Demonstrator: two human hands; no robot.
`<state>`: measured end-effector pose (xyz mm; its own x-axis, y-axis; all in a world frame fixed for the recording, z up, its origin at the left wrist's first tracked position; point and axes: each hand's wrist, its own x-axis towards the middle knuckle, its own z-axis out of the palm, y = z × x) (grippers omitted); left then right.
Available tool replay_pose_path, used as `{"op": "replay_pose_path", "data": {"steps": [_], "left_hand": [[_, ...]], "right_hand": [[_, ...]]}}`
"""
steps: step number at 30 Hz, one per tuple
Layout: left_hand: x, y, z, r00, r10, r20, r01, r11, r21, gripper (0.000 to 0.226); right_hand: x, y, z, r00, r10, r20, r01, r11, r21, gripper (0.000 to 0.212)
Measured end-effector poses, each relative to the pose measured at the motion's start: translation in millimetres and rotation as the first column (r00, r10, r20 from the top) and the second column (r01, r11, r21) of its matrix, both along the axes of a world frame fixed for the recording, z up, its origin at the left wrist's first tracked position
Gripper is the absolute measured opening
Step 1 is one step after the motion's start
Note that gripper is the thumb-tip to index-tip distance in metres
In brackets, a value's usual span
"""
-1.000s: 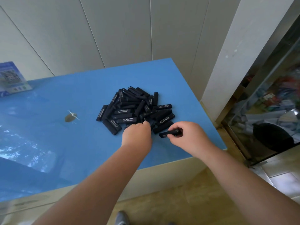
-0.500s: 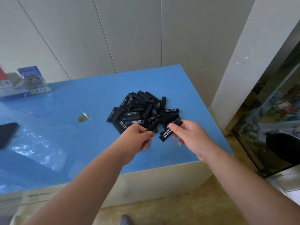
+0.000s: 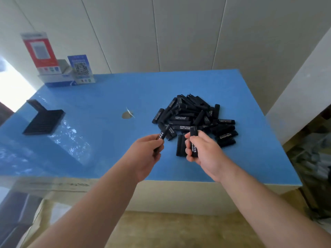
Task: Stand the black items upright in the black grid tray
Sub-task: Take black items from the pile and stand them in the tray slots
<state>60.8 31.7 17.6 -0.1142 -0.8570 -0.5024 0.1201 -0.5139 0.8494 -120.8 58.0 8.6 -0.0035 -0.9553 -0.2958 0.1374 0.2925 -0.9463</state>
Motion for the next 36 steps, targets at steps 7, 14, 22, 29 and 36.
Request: {"op": "replay_pose_path", "data": {"steps": [7, 14, 22, 29, 36], "left_hand": [[99.4, 12.9, 7.4, 0.999, 0.044, 0.019, -0.041, 0.993, -0.113, 0.008], [236.4, 38.9, 14.6, 0.993, 0.119, -0.015, -0.119, 0.974, -0.194, 0.010], [380.1, 48.2, 16.6, 0.986, 0.140, 0.089, -0.117, 0.967, -0.229, 0.019], [432.2, 24.8, 16.6, 0.982, 0.147, 0.119, -0.111, 0.959, -0.261, 0.015], [463.5, -36.0, 27.7, 0.962, 0.119, 0.244, -0.029, 0.939, -0.344, 0.017]], "right_hand": [[94.1, -6.6, 11.1, 0.978, 0.169, -0.122, -0.170, 0.985, -0.003, 0.022], [233.4, 1.1, 20.4, 0.959, 0.197, -0.204, -0.217, 0.973, -0.077, 0.013], [379.0, -2.2, 19.5, 0.973, 0.156, -0.169, -0.176, 0.978, -0.109, 0.012], [427.3, -22.0, 18.6, 0.970, 0.179, -0.163, -0.198, 0.975, -0.103, 0.009], [449.2, -79.4, 14.8, 0.963, 0.182, -0.198, -0.210, 0.969, -0.133, 0.008]]}}
